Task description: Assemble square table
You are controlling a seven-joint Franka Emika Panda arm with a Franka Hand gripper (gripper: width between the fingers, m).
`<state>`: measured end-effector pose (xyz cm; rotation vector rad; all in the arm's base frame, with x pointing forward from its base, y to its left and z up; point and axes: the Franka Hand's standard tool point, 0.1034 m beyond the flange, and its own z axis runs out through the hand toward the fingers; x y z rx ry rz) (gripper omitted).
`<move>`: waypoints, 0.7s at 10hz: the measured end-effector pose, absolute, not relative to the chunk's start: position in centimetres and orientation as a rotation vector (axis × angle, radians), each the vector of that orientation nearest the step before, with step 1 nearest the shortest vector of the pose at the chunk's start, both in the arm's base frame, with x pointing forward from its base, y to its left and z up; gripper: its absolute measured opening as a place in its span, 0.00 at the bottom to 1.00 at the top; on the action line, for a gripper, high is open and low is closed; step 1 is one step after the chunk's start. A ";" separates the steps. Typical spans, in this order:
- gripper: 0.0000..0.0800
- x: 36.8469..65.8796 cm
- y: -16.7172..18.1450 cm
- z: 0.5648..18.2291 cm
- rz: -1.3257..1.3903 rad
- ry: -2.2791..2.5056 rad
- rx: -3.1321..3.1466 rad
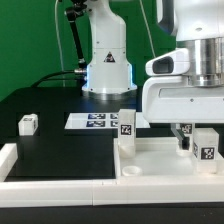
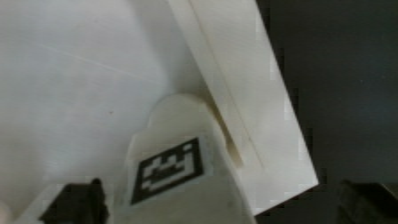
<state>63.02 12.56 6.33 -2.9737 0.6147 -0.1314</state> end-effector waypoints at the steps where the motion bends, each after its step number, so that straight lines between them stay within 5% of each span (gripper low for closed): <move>1: 0.81 63.0 12.5 6.3 -0.129 0.645 -2.967; 2: 0.69 63.0 12.5 6.3 -0.129 0.645 -2.967; 3: 0.69 63.0 12.5 6.3 -0.128 0.660 -2.962; 4: 0.44 62.9 12.5 6.2 -0.119 0.773 -2.933; 5: 0.36 62.7 12.1 6.1 -0.100 0.916 -2.895; 7: 0.36 62.7 12.1 6.1 -0.082 1.188 -2.785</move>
Offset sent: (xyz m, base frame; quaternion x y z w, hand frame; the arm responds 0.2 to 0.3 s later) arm 0.0000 0.0000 0.0000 0.0000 0.0000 0.1296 0.9916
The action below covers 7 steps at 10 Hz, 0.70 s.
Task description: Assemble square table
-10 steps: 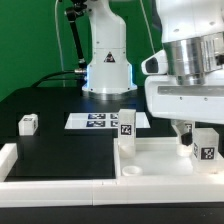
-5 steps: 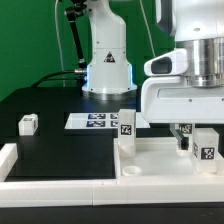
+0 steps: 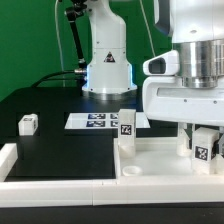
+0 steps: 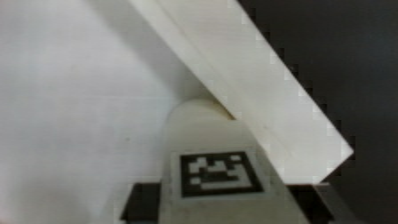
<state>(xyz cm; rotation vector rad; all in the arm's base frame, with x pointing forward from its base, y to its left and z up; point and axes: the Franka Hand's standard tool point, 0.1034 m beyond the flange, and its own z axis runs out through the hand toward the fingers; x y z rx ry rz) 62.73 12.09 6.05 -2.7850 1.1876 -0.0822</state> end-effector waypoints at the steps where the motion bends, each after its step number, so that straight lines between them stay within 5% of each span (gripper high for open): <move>1: 0.36 62.7 12.1 6.1 -0.069 1.368 -2.694; 7: 0.36 63.0 12.2 5.9 0.075 2.327 -1.820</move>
Offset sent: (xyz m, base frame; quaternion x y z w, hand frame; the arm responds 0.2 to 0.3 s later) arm 0.0118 0.0075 0.0035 0.0181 -0.0484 0.3485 0.9359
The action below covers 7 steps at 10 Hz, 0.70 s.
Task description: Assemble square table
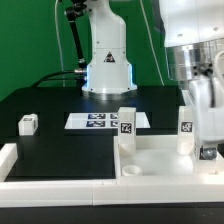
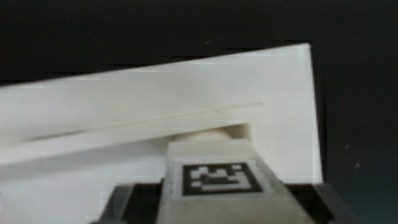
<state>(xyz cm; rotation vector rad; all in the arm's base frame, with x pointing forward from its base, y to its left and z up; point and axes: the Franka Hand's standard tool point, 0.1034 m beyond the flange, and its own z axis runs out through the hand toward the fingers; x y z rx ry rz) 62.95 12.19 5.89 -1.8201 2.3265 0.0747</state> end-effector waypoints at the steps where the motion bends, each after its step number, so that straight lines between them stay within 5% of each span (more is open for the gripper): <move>1: 0.36 62.9 12.1 5.9 0.078 2.367 -1.773; 6: 0.36 62.7 11.3 5.7 0.062 2.488 -1.659; 7: 0.58 62.6 11.3 5.7 0.062 2.487 -1.661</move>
Offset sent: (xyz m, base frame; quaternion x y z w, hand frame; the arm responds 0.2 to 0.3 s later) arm -0.0111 -0.0032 -0.0033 -0.0338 0.0642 0.1528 0.9856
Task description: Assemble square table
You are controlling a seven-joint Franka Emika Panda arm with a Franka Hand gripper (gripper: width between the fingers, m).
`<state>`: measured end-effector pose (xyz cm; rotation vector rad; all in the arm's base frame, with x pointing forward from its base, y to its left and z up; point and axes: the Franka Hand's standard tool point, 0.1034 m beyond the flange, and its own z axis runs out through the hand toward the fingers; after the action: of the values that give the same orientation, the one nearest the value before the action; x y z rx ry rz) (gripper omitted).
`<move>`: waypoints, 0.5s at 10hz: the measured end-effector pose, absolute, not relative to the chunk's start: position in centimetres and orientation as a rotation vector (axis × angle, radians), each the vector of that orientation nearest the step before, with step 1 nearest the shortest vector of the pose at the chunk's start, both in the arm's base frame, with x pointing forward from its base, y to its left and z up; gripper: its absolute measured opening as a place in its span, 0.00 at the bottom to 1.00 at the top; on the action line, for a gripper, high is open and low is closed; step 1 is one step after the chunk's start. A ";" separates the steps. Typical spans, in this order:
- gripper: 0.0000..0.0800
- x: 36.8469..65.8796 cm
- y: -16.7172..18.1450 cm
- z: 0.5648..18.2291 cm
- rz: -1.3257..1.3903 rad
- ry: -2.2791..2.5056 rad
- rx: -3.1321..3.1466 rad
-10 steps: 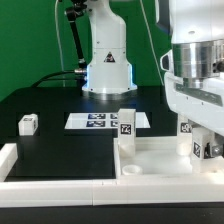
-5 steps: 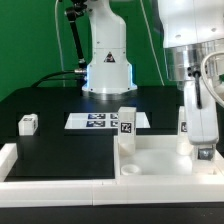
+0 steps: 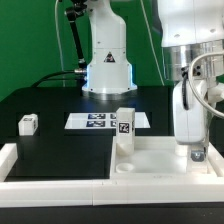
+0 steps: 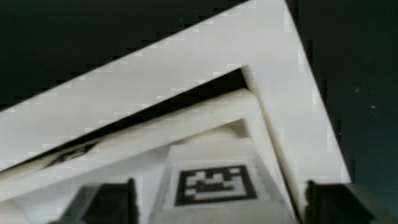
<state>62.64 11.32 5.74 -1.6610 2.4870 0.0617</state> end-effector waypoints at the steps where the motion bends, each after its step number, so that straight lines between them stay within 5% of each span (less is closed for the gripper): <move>1: 0.76 62.6 11.3 5.8 0.060 2.479 -1.672; 5: 0.81 63.4 8.9 11.3 0.020 2.285 -1.840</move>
Offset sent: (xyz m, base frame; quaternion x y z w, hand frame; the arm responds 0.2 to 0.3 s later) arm -0.0232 -0.0346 0.0676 0.0132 -0.0330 -0.1021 0.9941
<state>63.39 8.90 11.35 -1.8400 2.2845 0.0195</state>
